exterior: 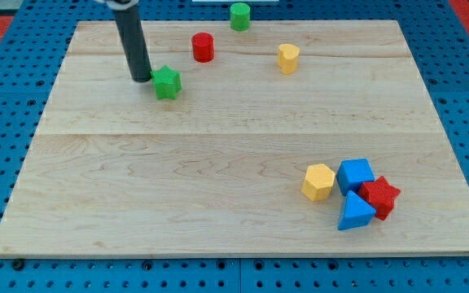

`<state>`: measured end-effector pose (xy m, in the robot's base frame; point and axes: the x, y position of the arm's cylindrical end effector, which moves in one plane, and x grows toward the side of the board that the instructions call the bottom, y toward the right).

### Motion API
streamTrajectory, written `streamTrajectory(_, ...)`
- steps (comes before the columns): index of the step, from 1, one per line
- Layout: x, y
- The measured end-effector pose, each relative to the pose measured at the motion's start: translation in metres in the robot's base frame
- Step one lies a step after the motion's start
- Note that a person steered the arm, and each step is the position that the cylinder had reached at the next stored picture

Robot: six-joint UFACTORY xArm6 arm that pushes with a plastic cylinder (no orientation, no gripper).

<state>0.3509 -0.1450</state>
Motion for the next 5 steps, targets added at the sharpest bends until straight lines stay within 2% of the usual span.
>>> streamTrajectory(1, 0.008, 0.026)
streamTrajectory(2, -0.017, -0.014)
streamTrajectory(3, -0.027, 0.028)
streamTrajectory(4, -0.006, 0.039)
streamTrajectory(5, -0.020, -0.021)
